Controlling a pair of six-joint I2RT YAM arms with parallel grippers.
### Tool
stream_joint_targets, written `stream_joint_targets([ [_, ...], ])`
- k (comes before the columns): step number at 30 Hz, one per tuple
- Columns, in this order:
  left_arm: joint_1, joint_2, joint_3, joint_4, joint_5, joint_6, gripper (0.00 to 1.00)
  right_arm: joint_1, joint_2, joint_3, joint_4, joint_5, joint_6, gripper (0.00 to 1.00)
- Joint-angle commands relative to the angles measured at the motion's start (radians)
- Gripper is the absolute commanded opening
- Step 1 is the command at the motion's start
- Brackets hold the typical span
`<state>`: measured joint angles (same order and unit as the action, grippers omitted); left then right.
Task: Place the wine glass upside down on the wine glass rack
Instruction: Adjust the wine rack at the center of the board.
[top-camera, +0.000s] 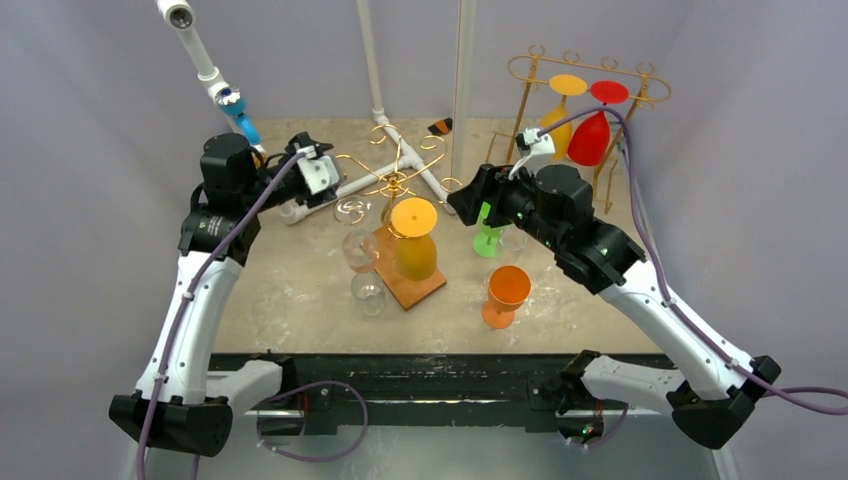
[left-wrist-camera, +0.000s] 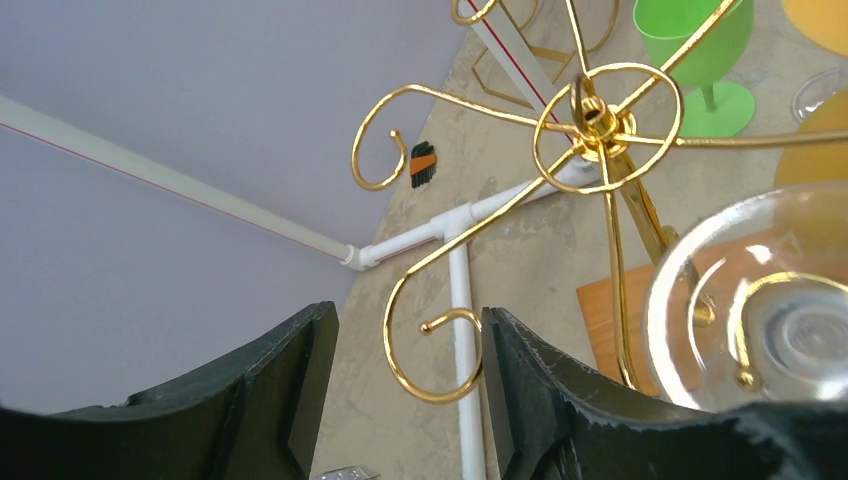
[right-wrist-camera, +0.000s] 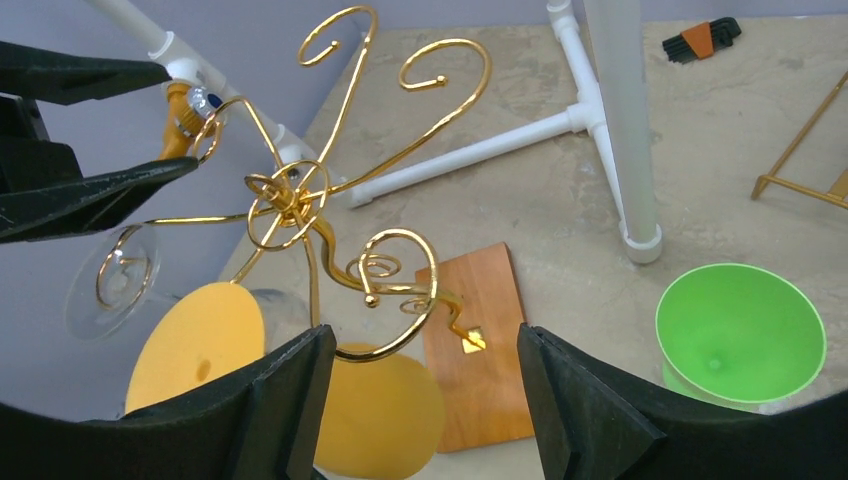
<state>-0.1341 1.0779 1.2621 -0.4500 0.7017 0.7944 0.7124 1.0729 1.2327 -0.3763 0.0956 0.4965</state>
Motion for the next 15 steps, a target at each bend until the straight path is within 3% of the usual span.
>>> stream_joint_targets([
  [1, -0.001, -0.026, 0.057, 0.000, -0.005, -0.032, 0.59, 0.006, -0.016, 0.085, -0.058, 0.018, -0.034, 0.76],
  [7, -0.001, -0.059, 0.082, -0.052, -0.041, -0.035, 0.61, 0.005, -0.041, 0.109, -0.088, 0.046, -0.048, 0.78],
  [15, -0.001, -0.169, 0.123, -0.237, -0.145, -0.201, 0.77, 0.003, -0.092, 0.103, -0.152, 0.101, -0.040, 0.82],
])
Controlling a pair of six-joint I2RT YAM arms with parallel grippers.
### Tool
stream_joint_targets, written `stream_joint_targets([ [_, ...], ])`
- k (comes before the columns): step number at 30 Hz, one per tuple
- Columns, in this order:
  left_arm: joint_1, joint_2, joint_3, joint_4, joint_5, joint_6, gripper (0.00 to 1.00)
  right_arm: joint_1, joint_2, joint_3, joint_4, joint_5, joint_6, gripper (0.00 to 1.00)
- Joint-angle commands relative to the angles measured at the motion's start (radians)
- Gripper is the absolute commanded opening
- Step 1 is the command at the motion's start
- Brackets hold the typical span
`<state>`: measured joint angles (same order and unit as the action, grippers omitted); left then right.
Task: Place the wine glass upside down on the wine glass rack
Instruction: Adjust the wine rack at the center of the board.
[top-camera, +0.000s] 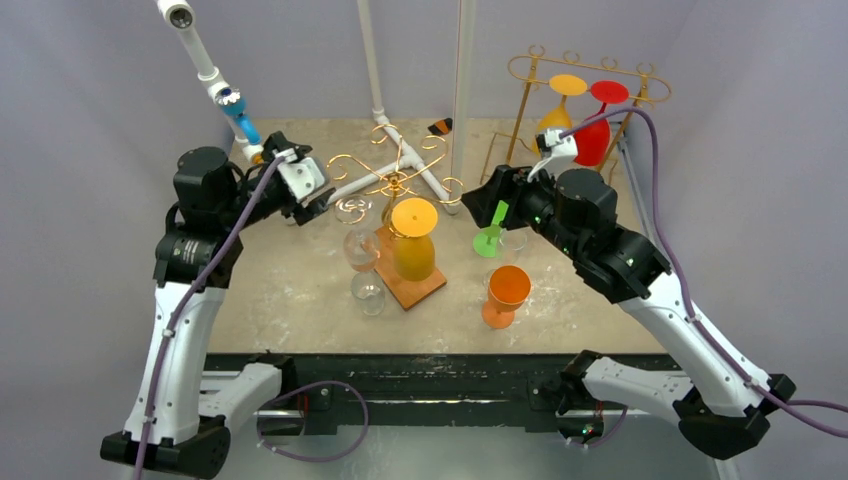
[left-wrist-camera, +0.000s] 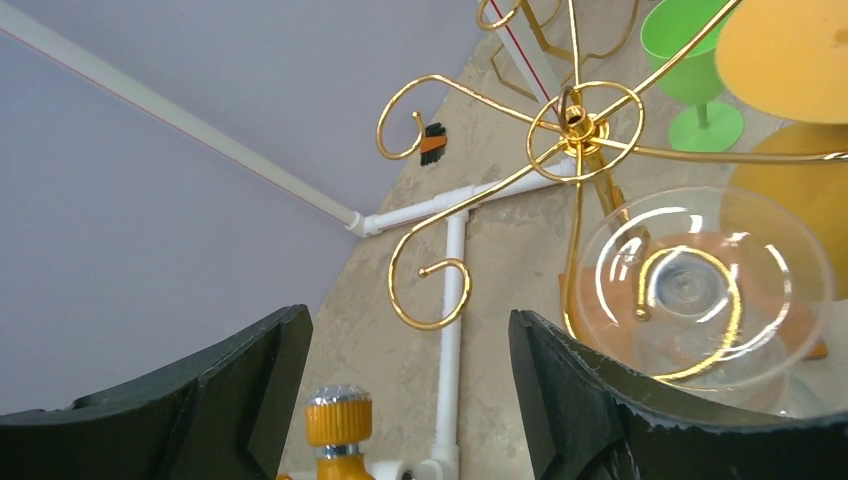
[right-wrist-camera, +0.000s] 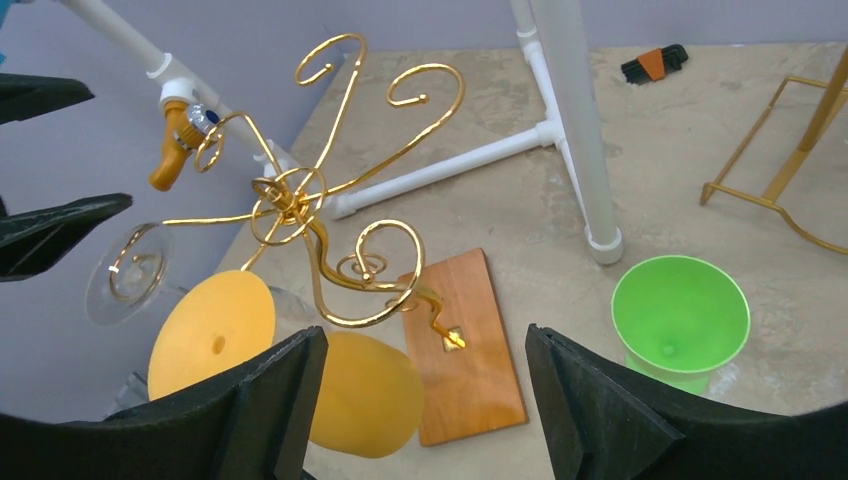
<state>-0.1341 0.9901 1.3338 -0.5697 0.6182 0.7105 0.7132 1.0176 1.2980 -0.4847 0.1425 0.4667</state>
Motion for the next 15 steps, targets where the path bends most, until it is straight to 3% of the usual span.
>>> stream_joint_targets([
  [1, -0.001, -0.106, 0.048, -0.158, -0.067, -0.140, 0.78, 0.002, -0.044, 0.035, -0.052, 0.061, -0.006, 0.85],
  [7, -0.001, -0.284, -0.091, -0.326, -0.008, -0.378, 0.78, 0.002, -0.110, -0.007, -0.079, 0.086, 0.009, 0.99],
  [12, -0.001, -0.385, -0.286, -0.215, 0.049, -0.645, 0.77, 0.000, -0.114, -0.019, -0.096, 0.092, 0.013, 0.99],
  [15, -0.001, -0.365, -0.322, -0.152, 0.049, -0.735, 0.74, 0.001, -0.108, -0.028, -0.097, 0.092, 0.022, 0.98],
])
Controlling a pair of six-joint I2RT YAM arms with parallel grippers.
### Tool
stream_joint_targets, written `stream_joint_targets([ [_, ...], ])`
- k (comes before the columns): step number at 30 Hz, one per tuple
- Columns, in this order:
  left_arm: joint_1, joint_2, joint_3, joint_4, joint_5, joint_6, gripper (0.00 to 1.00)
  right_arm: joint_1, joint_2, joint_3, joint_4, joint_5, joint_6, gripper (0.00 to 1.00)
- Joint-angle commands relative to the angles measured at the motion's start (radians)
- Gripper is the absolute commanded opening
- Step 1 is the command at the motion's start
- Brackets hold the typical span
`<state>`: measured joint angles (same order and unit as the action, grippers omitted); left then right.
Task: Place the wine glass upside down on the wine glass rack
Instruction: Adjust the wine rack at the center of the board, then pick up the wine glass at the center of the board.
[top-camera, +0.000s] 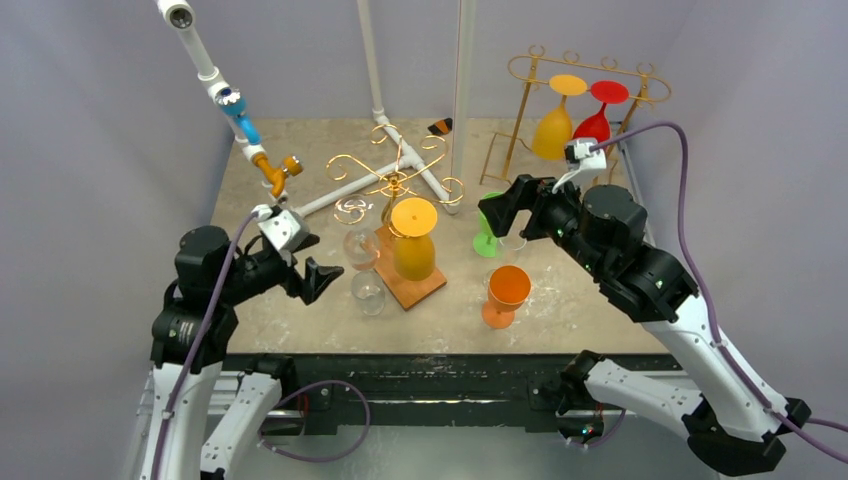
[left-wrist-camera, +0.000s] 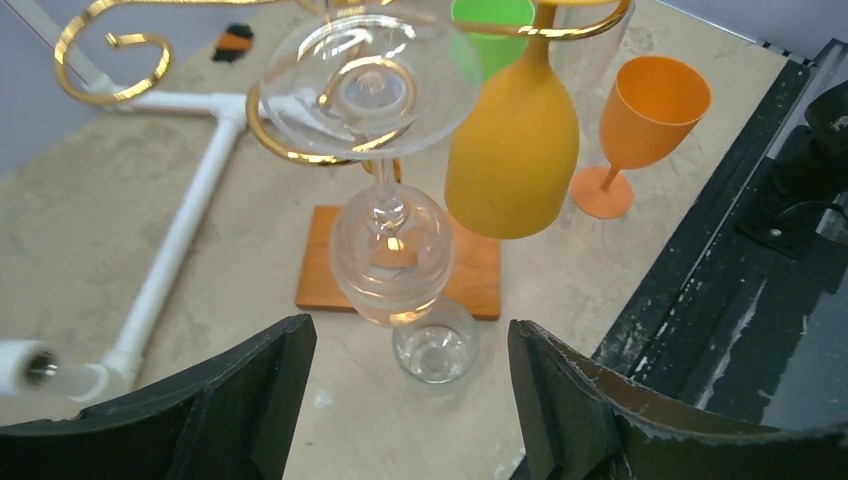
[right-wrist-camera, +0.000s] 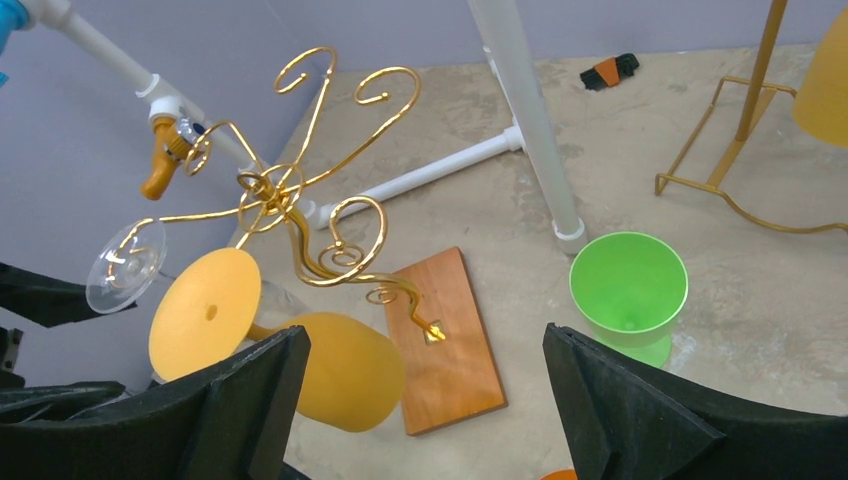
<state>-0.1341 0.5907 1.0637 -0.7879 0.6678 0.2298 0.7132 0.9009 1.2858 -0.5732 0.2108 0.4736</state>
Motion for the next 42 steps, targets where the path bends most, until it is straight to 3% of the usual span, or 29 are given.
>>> stream_joint_targets([
  [1, -0.001, 0.039, -0.062, 0.087, -0.002, -0.283, 0.74, 0.000, 0.007, -0.020, -0.005, 0.025, 0.018, 0.98],
  [7, -0.001, 0.055, -0.071, 0.097, -0.077, -0.329, 0.69, 0.001, -0.006, -0.022, -0.006, 0.048, 0.022, 0.98],
  [14, -0.001, 0.089, -0.004, 0.053, -0.168, 0.072, 0.71, 0.001, -0.019, -0.039, -0.009, 0.010, 0.002, 0.99],
  [20, -0.001, 0.080, -0.057, 0.006, -0.097, 0.096, 0.68, 0.002, -0.066, -0.054, -0.057, 0.001, 0.005, 0.98],
  [22, -0.001, 0.058, -0.113, -0.017, -0.081, 0.175, 0.68, 0.003, -0.078, -0.089, -0.050, -0.031, 0.020, 0.98],
  [25, 0.002, 0.015, -0.186, 0.040, -0.090, 0.181, 0.68, 0.013, -0.076, -0.152, -0.041, -0.071, 0.045, 0.97],
  [33, 0.001, -0.027, -0.208, 0.049, -0.114, 0.391, 0.68, 0.210, -0.082, -0.336, 0.061, 0.001, 0.198, 0.95],
  [42, 0.001, -0.046, -0.172, 0.064, -0.159, 0.355, 0.68, 0.488, 0.024, -0.456, 0.232, 0.171, 0.378, 0.87],
])
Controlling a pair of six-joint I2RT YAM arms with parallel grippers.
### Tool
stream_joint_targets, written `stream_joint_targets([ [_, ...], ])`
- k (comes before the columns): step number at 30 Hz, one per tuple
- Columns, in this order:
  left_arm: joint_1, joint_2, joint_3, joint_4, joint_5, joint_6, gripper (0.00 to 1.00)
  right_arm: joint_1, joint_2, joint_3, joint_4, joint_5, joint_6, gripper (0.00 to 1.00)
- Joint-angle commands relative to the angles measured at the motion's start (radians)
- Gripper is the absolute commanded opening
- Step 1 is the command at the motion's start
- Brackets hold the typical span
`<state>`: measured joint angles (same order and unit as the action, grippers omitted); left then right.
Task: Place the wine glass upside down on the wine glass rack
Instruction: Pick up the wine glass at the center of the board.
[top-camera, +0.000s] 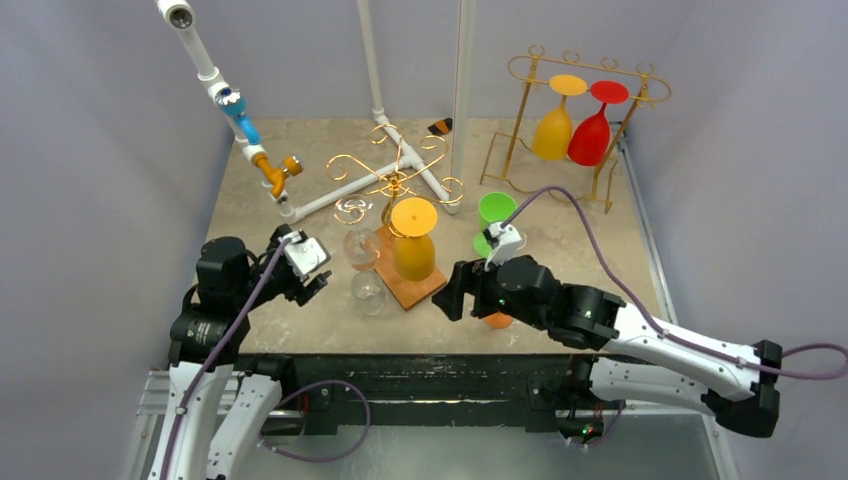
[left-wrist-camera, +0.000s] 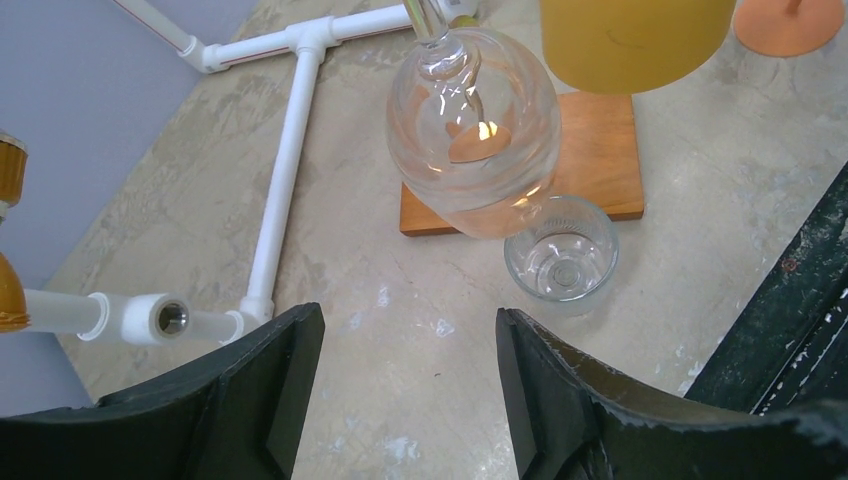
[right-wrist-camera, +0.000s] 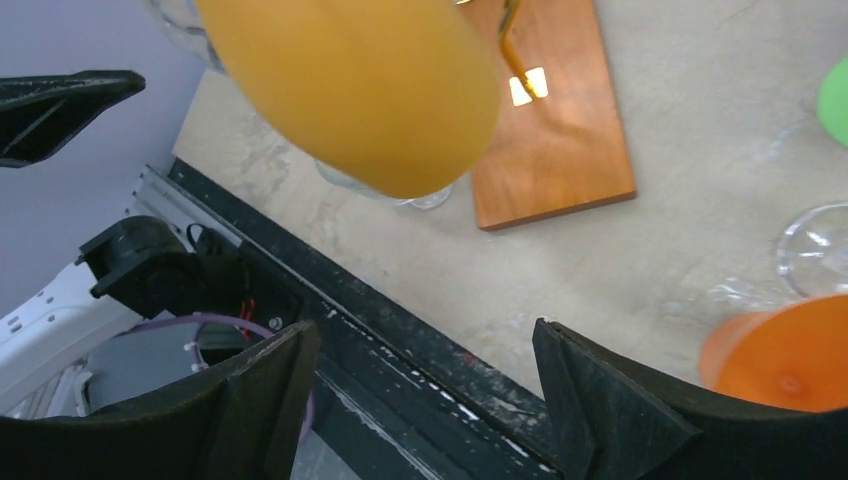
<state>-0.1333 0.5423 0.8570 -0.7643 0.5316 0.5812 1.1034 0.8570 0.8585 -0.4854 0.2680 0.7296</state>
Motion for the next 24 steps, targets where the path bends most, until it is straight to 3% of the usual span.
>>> stream_joint_targets([
  [1, 0.000, 0.002, 0.041, 0.042, -0.025, -0.001, 0.68, 0.126, 0.094, -0.039, 0.181, 0.133, 0.143, 0.85],
  [5, 0.001, 0.017, 0.070, 0.015, -0.033, 0.008, 0.67, 0.216, 0.233, -0.029, 0.276, 0.223, 0.218, 0.74],
  [9, 0.000, 0.031, 0.107, -0.017, -0.034, 0.011, 0.66, 0.225, 0.337, 0.003, 0.326, 0.276, 0.291, 0.65],
  [24, 0.001, 0.047, 0.185, -0.081, 0.019, -0.003, 0.66, 0.319, 0.624, 0.118, 0.396, 0.482, 0.499, 0.63],
])
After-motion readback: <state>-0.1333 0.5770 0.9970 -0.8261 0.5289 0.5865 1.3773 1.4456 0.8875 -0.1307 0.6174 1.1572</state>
